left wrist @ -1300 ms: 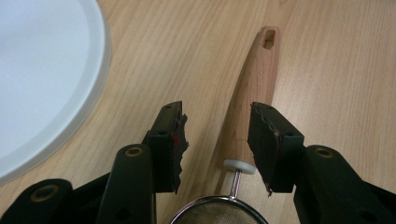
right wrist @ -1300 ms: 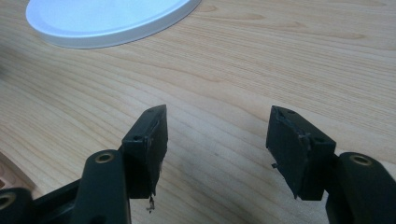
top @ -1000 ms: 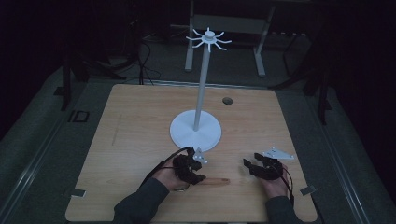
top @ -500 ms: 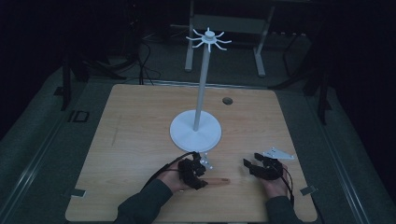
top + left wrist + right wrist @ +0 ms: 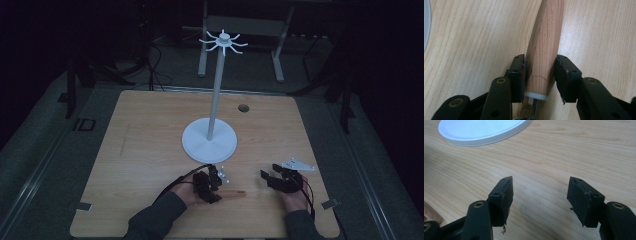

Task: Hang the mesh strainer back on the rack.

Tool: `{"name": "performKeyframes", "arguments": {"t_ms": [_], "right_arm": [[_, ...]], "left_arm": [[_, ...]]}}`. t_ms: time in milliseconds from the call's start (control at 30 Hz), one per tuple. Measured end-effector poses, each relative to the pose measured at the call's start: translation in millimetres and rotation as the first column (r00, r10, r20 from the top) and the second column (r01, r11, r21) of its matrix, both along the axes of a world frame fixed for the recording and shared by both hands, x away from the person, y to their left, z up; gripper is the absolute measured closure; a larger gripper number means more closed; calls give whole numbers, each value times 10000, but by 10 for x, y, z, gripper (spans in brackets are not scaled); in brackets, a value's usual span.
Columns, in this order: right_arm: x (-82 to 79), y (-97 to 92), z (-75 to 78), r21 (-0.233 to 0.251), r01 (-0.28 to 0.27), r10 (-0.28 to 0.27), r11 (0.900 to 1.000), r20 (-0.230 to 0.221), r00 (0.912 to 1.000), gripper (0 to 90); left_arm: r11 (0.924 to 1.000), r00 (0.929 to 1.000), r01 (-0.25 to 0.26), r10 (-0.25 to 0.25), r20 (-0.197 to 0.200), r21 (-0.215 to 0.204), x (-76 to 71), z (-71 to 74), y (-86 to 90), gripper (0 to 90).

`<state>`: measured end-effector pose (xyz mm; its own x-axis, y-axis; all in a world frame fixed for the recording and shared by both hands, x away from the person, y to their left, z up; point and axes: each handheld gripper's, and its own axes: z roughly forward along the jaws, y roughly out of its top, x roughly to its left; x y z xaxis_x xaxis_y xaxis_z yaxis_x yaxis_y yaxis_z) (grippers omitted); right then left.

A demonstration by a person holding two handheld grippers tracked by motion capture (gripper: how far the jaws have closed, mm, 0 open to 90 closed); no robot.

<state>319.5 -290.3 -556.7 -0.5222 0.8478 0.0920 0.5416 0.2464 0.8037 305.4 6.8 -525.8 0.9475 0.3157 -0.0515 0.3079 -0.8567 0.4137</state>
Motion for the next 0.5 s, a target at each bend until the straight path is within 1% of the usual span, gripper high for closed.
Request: {"name": "performKeyframes", "arguments": {"t_ms": [200, 300, 500], "right_arm": [[0, -1, 0, 1, 1, -1, 10000, -1, 10000, 371], [0, 0, 0, 1, 1, -1, 10000, 4, 10000, 371], [0, 1, 0, -8, 0, 0, 10000, 4, 10000, 370]], "left_arm": [[9984, 9986, -513, 509, 149, 247, 54, 15, 59, 664], [9971, 9975, -703, 703, 6, 299, 90, 19, 79, 665], [9964, 9969, -733, 744, -249, 416, 132, 17, 40, 660]]}}
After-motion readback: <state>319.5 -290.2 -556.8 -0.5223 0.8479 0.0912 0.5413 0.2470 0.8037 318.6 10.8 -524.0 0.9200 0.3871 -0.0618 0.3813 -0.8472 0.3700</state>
